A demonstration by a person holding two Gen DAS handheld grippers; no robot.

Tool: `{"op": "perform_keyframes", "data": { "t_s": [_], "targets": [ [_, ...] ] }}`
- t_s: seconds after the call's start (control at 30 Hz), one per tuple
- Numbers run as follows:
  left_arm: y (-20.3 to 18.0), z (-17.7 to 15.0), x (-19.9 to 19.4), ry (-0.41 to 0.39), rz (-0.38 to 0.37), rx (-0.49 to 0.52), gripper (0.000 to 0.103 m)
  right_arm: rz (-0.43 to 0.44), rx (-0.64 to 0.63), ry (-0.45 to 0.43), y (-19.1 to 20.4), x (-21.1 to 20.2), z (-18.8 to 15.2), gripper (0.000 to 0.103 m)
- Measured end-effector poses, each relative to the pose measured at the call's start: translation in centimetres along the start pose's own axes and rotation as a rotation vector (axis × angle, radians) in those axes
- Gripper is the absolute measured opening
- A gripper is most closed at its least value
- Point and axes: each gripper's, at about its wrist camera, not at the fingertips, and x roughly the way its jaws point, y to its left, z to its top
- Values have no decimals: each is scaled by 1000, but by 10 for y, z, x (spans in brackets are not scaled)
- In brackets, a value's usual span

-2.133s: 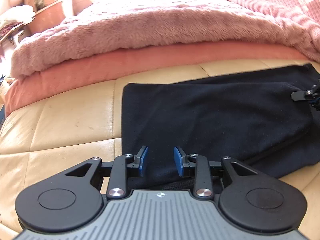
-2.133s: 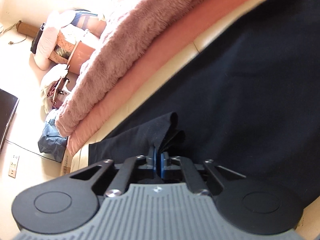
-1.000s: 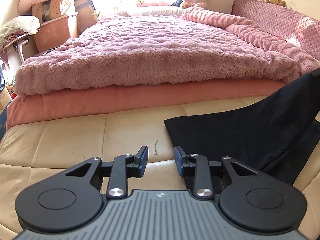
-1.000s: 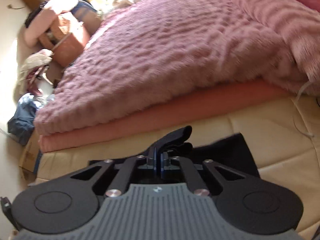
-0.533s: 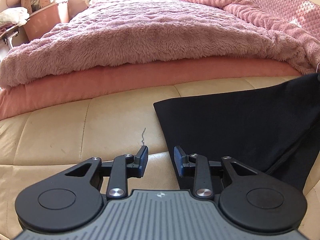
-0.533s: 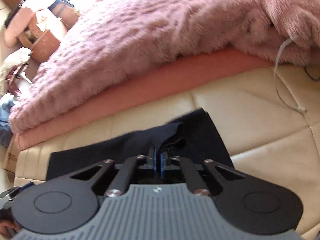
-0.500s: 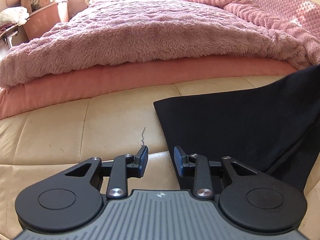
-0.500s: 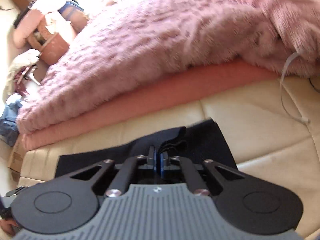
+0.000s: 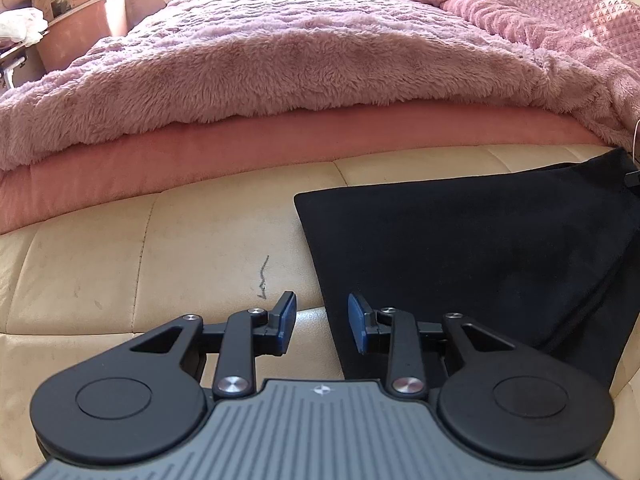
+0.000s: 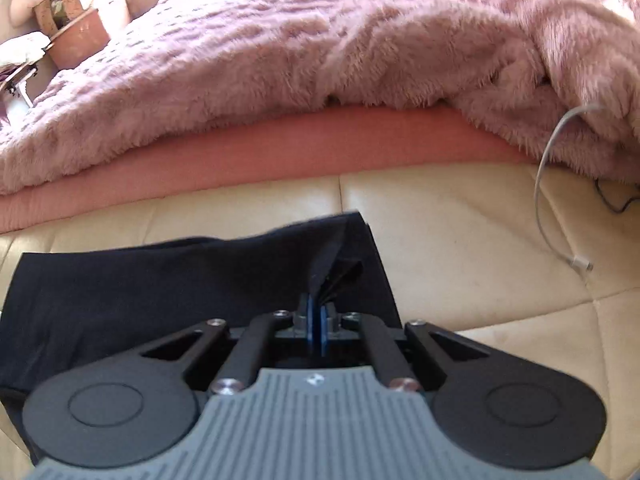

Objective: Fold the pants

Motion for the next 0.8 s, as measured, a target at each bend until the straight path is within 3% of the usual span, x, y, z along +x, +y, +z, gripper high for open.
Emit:
{"op": "perform_keyframes", "data": {
  "t_s": [0.07,0.13,0.23,0.43,0.47,0.53,0.67,0.73,0.8],
  "targets": [
    [0,0,0,-3,2,-2,37,40,-34,-76,8,-31,7,0],
    [0,0,2,0,-4,-7,37,4,-117,-134,18,-42,15,0],
    [-2,1,6,8,0,-23,37,-70,-102,-21,3,4,10,0],
    [-6,4,9,13,-10,5,37,-54,-52,-31,-11,22,-4,0],
    [-6,5,10,10,-11,-1,37,-69,-59,-40,-12,21,-3,3],
    [-3,9,10,-6,-15,-21,37,-136,-79,-57,-12,14,-4,22],
    [2,17,13,-25,-26,-57,37,-219,-62,-103,-16,0,1,21],
    [4,24,18,-24,-40,-82,37,-190,-60,-129,-13,-5,2,16],
    [5,30,24,-27,-68,-117,36,-103,-52,-147,-7,-8,3,10]
  ]
}}
